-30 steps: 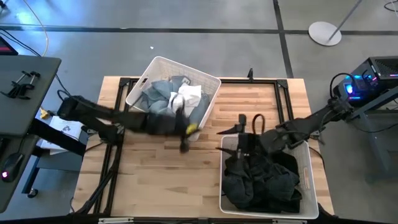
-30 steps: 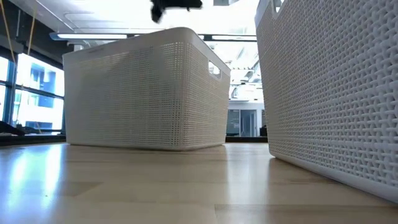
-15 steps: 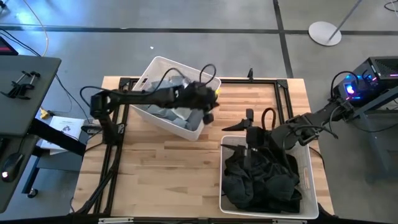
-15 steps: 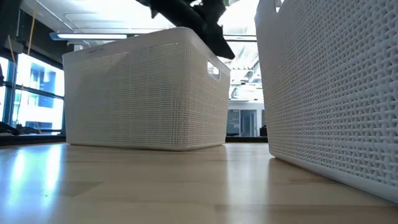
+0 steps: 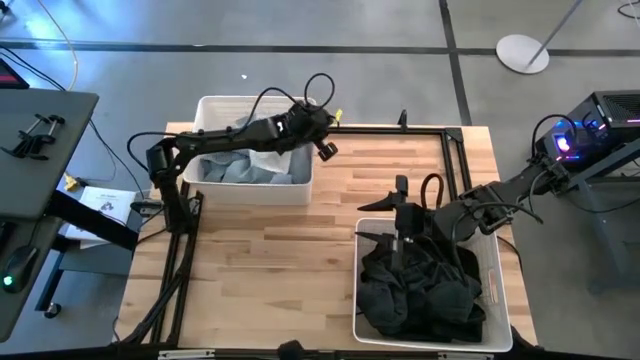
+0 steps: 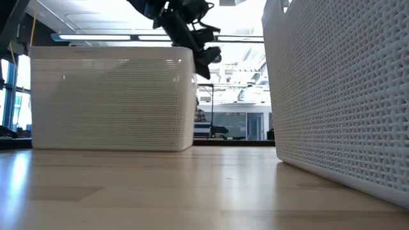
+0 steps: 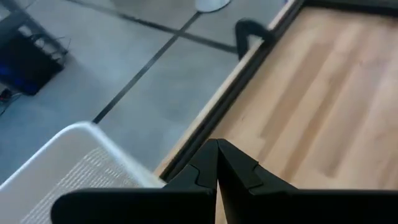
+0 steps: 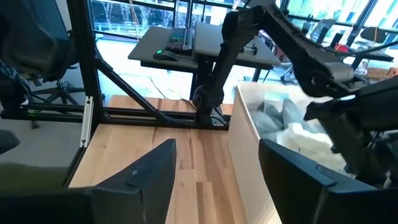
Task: Sort clothes
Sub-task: Move the left white laundry bin to the top left of the table, then move the right white laundry bin to the top right of the table
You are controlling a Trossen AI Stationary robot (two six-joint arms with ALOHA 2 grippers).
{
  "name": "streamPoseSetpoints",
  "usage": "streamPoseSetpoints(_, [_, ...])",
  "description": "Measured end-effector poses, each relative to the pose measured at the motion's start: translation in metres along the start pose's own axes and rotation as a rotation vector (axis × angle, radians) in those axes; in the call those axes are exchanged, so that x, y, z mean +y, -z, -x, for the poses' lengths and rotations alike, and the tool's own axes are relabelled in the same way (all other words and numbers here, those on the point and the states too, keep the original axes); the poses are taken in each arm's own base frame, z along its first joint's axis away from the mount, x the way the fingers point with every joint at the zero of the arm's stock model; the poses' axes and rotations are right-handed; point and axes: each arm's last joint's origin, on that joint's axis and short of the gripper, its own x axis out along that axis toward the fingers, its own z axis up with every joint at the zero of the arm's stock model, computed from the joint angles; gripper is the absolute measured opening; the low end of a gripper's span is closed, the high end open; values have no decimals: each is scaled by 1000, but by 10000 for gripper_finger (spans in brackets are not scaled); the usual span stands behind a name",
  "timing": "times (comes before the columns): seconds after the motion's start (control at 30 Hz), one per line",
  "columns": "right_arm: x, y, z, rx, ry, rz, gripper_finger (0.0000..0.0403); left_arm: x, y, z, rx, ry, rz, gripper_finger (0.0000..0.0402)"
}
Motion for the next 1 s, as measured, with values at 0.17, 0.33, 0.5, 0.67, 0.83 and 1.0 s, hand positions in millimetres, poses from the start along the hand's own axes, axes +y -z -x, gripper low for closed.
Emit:
streamPoseSetpoints(0.17, [0,1,0,10,1,-12,220,7,1,2,20,-6,-12,0])
streamPoseSetpoints(0.33, [1,4,0,35,-24,-22,220,-1,-10,39,-56,41,-50,0])
streamPoseSetpoints(0.5, [9,13,-5,128,-252,-28,220,9,-18,98,-110,7,-88,0])
streamPoseSetpoints(0.67, [36,26,-15,184,-363,76,220,8,-10,168,-136,77,-128,0])
streamPoseSetpoints(0.83, [71,31,-7,385,-486,-159,212,-9,19,221,-156,150,-158,0])
streamPoseSetpoints(1.0, [119,23,3,621,-541,-361,145,-22,52,252,-209,140,-137,0])
